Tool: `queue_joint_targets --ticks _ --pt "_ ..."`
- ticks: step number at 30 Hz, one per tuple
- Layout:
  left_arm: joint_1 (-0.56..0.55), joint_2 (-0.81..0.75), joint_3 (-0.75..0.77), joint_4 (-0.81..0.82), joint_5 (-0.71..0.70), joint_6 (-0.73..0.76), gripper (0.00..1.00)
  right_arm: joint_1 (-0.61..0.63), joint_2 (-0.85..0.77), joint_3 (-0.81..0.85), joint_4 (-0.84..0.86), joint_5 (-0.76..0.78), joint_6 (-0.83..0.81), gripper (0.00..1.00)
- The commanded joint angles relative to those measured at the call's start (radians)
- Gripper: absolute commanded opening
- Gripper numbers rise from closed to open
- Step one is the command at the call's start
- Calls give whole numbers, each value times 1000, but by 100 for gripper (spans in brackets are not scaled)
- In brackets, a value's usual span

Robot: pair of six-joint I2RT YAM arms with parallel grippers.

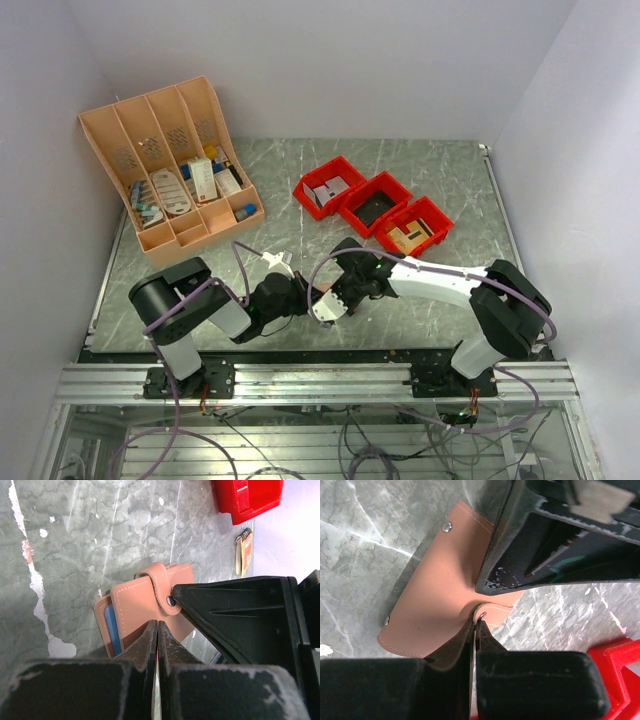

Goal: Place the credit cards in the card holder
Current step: Close the card holder at the center of the board.

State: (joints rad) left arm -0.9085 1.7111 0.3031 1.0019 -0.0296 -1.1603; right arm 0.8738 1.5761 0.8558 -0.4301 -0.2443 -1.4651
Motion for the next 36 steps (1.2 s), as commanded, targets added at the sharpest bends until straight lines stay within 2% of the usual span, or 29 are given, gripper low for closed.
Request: queue_joint_targets --ticks 1,12,18,23,32,36 --pt "12 47 -35 -72 -5 25 7 36 15 -73 -109 30 -36 0" --pt "25 46 -59 88 32 -36 7 99 24 -103 -121 107 -72 0" --pt "27 -40 -22 32 29 -29 10 103 30 -94 -113 95 -57 0" --pt "27 -98 25 -65 5 -16 19 105 36 -90 -115 86 -50 0" --pt "44 10 76 32 40 -55 19 108 38 -87 -119 72 -44 0" --pt "56 34 100 5 51 -54 19 108 38 -89 -120 66 -40 0"
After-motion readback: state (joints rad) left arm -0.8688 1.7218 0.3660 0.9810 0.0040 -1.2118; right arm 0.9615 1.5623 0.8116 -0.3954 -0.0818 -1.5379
